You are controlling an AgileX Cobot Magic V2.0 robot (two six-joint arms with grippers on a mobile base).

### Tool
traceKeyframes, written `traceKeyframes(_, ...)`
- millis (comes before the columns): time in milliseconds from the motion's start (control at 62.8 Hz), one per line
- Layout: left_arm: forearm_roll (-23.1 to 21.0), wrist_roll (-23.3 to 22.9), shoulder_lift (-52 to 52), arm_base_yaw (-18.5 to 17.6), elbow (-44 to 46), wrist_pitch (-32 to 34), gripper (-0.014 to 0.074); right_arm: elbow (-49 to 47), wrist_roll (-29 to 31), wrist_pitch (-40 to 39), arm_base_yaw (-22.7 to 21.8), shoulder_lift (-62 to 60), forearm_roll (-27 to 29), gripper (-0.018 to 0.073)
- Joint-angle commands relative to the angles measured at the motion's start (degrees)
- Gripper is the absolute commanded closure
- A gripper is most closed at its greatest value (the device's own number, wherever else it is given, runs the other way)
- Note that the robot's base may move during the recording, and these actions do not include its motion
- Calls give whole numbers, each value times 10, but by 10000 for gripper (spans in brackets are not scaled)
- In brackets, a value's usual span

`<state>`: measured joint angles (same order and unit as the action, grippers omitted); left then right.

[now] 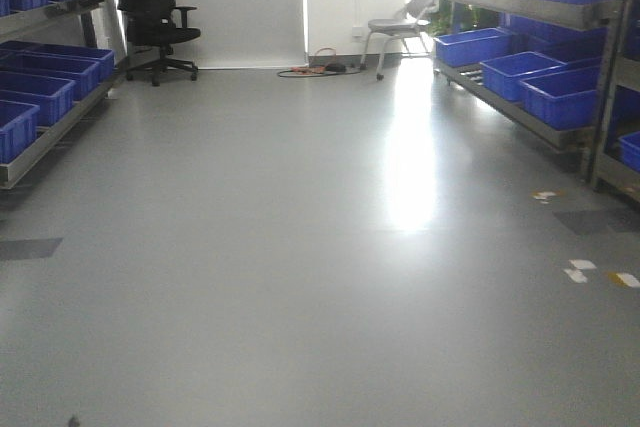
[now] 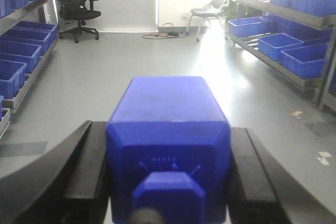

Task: Pick and sort blue part to right shelf
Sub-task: 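Drive the base up to the shelf of blue bins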

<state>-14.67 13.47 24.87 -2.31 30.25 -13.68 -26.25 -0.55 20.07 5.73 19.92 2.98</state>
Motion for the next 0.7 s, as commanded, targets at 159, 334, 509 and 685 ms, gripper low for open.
traceKeyframes(159,-3,-3,5,-1,18,52,240,-18,6,-53,-3,5,-3,135)
traceKeyframes(334,-3,-3,5,-1,18,52,241,-18,6,-53,-3,5,-3,135)
traceKeyframes(509,-3,-3,5,-1,18,52,240,-18,6,-53,-3,5,-3,135)
traceKeyframes(685,-3,-3,5,-1,18,52,240,-18,6,-54,-3,5,-3,135)
